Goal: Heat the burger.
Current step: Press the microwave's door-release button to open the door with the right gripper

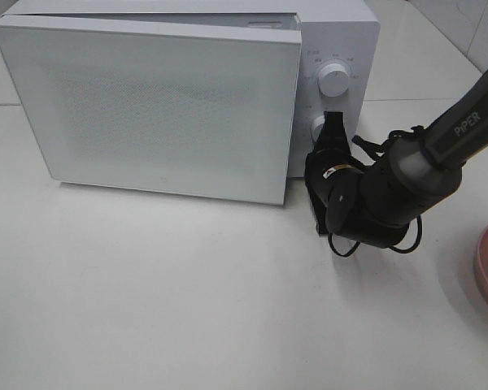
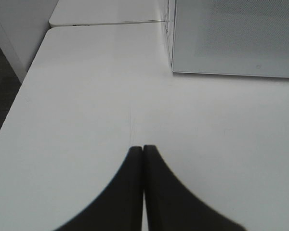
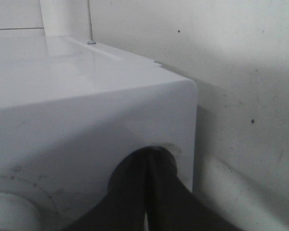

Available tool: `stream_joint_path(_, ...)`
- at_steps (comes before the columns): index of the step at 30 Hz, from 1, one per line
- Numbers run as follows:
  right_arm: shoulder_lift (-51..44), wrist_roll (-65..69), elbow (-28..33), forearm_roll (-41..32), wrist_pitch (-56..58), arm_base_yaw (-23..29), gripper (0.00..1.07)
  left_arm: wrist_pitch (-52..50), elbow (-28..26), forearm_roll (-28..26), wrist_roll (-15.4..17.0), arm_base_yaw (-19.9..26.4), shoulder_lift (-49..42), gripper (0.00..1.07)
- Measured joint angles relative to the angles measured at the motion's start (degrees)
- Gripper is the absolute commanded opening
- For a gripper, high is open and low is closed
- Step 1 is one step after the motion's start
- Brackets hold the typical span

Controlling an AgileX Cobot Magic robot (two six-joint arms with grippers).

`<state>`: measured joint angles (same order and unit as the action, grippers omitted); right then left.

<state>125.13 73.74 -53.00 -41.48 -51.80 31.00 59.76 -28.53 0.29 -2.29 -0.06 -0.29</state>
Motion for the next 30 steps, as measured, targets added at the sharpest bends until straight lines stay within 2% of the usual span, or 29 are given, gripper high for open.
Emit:
stream_joint_path(5,0.57,-0.06,-0.92,-2.06,-0.11,0.4,0.01,0.0,0.0,-0.29,0.0,0.0,0.0,0.0)
stream_joint_path(23,-0.17,-0.4,-1.03,-2.41,2.23,0.52,0.01,0.0,0.0,-0.29,0.0,0.0,0.0,0.0)
stream_joint_path(30,-2.64,-0.52,0.63,-0.8,3.95,-0.46,0.01,0.0,0.0,-0.29,0.0,0.0,0.0,0.0)
